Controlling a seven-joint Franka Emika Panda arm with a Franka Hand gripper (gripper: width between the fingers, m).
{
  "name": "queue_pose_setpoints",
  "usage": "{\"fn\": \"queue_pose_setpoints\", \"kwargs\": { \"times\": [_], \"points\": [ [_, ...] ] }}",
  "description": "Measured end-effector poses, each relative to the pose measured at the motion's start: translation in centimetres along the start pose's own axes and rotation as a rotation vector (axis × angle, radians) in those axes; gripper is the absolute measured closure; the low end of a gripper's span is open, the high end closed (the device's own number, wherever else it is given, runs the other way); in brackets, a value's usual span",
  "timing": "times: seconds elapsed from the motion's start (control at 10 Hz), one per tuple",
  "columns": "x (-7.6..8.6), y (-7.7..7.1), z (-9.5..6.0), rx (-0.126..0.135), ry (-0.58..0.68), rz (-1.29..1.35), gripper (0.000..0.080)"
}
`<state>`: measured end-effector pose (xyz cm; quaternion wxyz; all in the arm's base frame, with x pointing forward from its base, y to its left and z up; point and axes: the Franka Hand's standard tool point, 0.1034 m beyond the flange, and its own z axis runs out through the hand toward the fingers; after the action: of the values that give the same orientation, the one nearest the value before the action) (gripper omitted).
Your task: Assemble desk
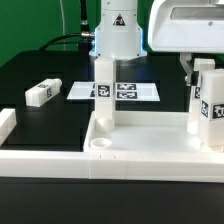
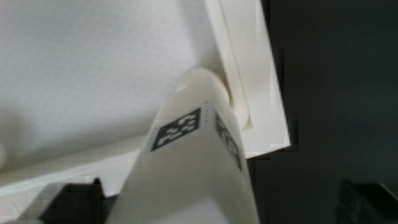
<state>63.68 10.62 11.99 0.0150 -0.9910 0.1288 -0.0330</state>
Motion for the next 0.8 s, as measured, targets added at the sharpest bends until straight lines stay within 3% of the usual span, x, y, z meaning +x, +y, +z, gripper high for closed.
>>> {"fn": "queue_pose_setpoints", "kwargs": {
  "times": [0.5,0.7,0.8],
  "points": [
    [0.13,0.27,-0.01,-0.009,0.002,-0.26,0.0151],
    [0.14,0.3,-0.01,-0.011,0.003,-0.274,0.0402],
    [0.14,0.32,0.0,-0.011,0.003,-0.273,0.0402]
  ]
}}
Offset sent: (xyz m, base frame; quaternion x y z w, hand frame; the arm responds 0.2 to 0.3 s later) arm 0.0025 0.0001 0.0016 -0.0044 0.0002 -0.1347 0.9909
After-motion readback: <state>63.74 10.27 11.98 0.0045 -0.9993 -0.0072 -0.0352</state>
